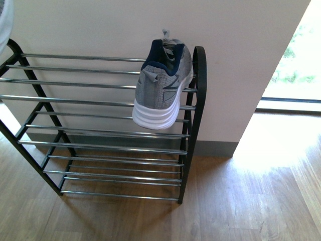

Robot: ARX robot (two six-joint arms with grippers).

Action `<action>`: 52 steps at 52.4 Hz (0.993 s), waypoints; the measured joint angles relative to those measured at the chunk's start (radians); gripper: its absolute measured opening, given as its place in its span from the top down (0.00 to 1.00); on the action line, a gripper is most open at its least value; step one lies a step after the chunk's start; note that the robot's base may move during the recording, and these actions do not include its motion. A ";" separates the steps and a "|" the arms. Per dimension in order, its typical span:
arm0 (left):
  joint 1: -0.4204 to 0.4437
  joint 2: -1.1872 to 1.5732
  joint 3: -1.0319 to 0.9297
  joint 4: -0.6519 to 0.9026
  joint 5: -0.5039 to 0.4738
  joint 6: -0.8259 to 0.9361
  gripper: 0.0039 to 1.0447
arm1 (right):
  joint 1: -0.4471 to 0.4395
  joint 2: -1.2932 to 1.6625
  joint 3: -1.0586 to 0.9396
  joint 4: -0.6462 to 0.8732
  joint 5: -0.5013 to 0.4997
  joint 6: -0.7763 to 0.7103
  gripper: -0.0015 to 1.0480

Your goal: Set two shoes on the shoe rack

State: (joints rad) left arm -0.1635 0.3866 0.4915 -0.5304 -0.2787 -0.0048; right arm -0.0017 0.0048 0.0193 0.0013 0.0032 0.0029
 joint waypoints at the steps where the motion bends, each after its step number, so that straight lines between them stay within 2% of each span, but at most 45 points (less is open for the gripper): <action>1: 0.000 0.000 0.000 0.000 0.000 0.000 0.99 | 0.000 0.000 0.000 0.000 0.000 0.000 0.09; 28: 0.000 0.000 0.000 0.000 -0.001 0.000 0.99 | 0.000 0.000 0.000 0.000 -0.001 0.000 0.09; 29: -0.001 0.000 0.000 0.001 -0.005 -0.003 0.99 | 0.000 0.000 0.000 0.000 -0.001 0.000 0.09; 32: -0.035 -0.016 -0.022 0.101 -0.115 -0.091 0.99 | 0.000 0.000 0.000 0.000 -0.001 0.000 0.09; 36: -0.020 0.025 -0.014 0.161 -0.133 -0.167 0.99 | 0.000 0.000 0.000 0.000 0.000 0.000 0.09; 41: 0.026 0.164 0.034 0.227 -0.066 -0.236 0.99 | 0.000 0.000 0.000 0.000 -0.002 0.000 0.09; 49: 0.117 0.553 0.139 0.340 0.132 -0.345 0.99 | 0.000 0.000 0.000 0.000 -0.003 0.000 0.09; 52: 0.128 0.689 0.173 0.367 0.176 -0.360 0.99 | 0.000 0.000 0.000 0.000 -0.003 0.000 0.09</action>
State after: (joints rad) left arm -0.0353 1.0752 0.6647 -0.1638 -0.1024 -0.3653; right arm -0.0017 0.0048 0.0193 0.0013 0.0006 0.0029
